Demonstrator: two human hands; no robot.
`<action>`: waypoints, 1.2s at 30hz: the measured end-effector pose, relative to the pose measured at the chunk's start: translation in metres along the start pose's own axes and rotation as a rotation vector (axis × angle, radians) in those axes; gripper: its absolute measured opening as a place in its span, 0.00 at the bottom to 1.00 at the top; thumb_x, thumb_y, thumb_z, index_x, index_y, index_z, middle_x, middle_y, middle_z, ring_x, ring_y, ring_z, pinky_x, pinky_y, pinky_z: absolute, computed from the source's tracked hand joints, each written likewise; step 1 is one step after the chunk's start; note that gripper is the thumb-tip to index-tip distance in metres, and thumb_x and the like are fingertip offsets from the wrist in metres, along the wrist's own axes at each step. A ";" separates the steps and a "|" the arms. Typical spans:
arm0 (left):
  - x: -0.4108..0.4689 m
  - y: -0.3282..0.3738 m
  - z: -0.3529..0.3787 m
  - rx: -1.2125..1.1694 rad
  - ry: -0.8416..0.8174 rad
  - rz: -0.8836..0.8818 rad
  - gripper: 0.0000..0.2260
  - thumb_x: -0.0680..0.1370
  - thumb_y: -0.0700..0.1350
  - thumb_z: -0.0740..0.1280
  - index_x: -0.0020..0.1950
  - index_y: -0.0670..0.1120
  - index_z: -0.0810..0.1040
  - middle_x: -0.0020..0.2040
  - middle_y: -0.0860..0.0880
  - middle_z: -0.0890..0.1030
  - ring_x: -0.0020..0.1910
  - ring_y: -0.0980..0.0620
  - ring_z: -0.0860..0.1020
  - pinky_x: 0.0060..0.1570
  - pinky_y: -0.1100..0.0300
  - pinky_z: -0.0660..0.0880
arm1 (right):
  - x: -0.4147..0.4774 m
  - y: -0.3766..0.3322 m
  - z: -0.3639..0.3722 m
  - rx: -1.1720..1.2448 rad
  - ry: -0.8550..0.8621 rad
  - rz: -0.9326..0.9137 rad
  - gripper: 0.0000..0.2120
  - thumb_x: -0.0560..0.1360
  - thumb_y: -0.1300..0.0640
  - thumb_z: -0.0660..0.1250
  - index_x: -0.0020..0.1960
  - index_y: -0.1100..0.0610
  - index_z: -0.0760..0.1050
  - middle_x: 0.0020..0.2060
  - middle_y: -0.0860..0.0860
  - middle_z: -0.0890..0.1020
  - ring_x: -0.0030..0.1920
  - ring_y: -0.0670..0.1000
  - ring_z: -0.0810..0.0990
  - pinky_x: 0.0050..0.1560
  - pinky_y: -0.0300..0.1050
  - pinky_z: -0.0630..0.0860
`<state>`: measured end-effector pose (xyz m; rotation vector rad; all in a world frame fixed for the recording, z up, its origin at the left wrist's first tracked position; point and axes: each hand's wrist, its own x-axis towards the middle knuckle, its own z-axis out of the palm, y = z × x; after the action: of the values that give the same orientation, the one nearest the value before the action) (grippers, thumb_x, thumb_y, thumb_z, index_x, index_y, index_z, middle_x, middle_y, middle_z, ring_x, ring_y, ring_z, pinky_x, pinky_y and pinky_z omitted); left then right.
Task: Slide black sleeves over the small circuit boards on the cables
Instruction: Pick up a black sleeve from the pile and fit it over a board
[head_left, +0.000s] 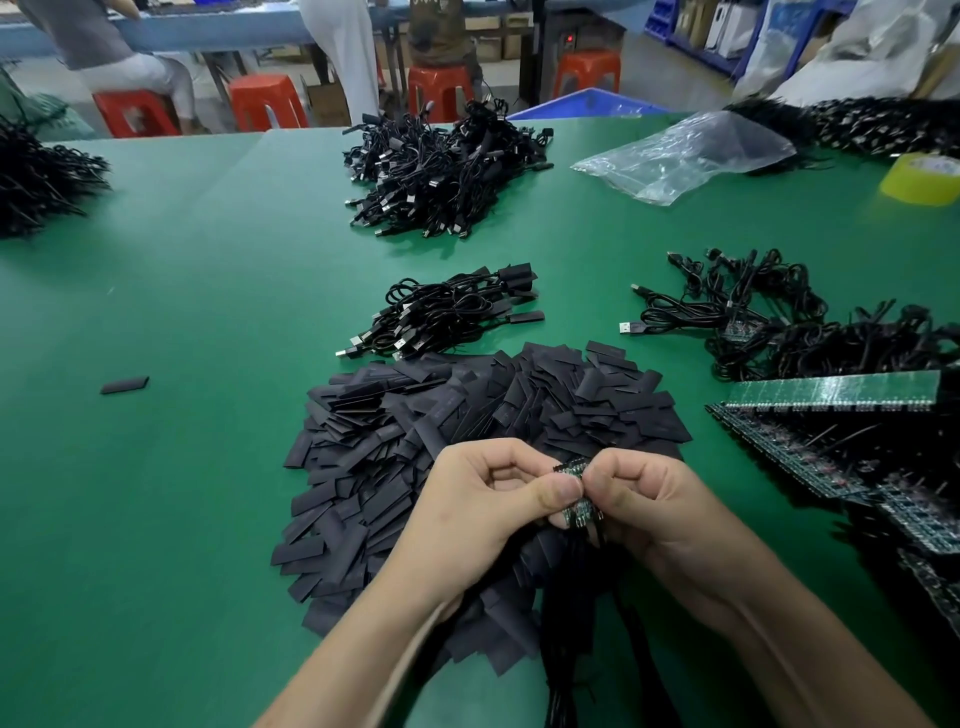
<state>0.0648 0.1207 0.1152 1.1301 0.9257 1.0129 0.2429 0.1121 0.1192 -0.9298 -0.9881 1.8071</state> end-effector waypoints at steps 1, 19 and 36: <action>0.000 0.000 0.000 -0.017 -0.008 -0.003 0.04 0.68 0.45 0.80 0.39 0.48 0.87 0.36 0.43 0.85 0.34 0.53 0.82 0.39 0.64 0.78 | 0.000 0.001 0.000 0.011 -0.002 0.003 0.07 0.72 0.56 0.70 0.37 0.56 0.84 0.38 0.60 0.85 0.34 0.48 0.82 0.36 0.36 0.78; 0.002 0.005 -0.009 0.130 0.173 0.216 0.08 0.63 0.53 0.80 0.36 0.52 0.85 0.35 0.52 0.84 0.35 0.54 0.77 0.38 0.61 0.73 | -0.002 -0.001 -0.016 -1.097 0.363 -0.629 0.11 0.75 0.44 0.72 0.50 0.51 0.83 0.46 0.43 0.81 0.49 0.43 0.80 0.48 0.31 0.71; -0.001 -0.003 -0.028 1.238 -0.309 0.509 0.11 0.78 0.58 0.71 0.56 0.56 0.87 0.51 0.58 0.80 0.53 0.54 0.75 0.53 0.51 0.75 | -0.015 -0.046 -0.014 -0.121 0.034 -0.163 0.14 0.81 0.49 0.61 0.41 0.56 0.73 0.26 0.50 0.65 0.16 0.45 0.60 0.19 0.34 0.61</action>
<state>0.0381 0.1272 0.1070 2.5727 1.0273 0.5390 0.2758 0.1169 0.1576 -0.9226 -1.1288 1.6057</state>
